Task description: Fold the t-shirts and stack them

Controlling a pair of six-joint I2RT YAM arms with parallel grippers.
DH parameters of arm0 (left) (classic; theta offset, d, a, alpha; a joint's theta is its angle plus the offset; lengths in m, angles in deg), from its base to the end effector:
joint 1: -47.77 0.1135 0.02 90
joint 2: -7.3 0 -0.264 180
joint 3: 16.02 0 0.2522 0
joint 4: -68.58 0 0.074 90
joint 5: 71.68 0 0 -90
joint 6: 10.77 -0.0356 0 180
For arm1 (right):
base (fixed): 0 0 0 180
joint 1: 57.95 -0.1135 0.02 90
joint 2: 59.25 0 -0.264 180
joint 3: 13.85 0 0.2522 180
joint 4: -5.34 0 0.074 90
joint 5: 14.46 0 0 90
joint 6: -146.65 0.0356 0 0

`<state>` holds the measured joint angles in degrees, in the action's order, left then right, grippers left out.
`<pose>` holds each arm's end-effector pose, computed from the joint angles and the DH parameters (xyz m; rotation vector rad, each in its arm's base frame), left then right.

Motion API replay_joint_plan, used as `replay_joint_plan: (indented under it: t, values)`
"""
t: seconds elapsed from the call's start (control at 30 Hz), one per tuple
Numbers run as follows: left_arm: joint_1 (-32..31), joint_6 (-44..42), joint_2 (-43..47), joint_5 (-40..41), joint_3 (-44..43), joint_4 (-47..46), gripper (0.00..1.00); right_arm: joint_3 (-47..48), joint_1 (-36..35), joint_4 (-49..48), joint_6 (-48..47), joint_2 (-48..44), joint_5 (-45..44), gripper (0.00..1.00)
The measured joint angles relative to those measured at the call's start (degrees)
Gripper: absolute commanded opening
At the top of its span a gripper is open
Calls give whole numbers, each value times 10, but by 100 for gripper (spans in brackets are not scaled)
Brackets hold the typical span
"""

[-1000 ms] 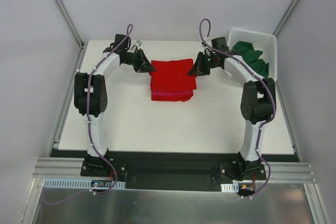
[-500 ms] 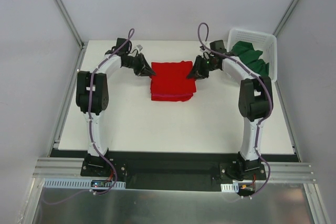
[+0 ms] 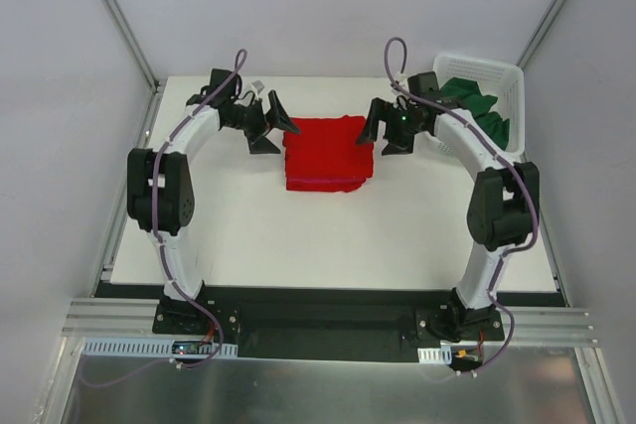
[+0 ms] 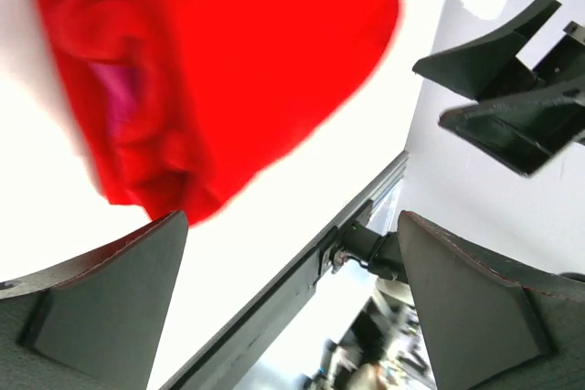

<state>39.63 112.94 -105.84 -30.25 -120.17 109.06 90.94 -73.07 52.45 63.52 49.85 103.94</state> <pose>0.4281 -0.0882 0.2427 -0.1440 2.4765 -1.3539 0.4045 0.1268 0.2617 -0.3952 2.4435 0.7770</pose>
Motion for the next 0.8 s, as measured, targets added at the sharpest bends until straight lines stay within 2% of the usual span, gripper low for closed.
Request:
replay_joint_plan:
  t: [0.17, 0.33, 0.47, 0.67, 0.8]
  values:
    - [0, -2, 56, 0, -23, -4, 99, 0, 0, 9, -14, -69, -81, 96]
    - [-5, -1, 39, 1, -64, -6, 99, 0, 0, 11, -16, -44, -129, 96]
    - [-18, 16, 3, 5, -101, -8, 99, -6, 7, -6, -2, 6, -122, 96]
    - [-58, 74, -39, 12, -138, -29, 99, -24, 35, -70, 52, 78, -63, 96]
    - [-79, 117, -57, 10, -153, -60, 99, -29, 51, -126, 92, 96, -26, 96]
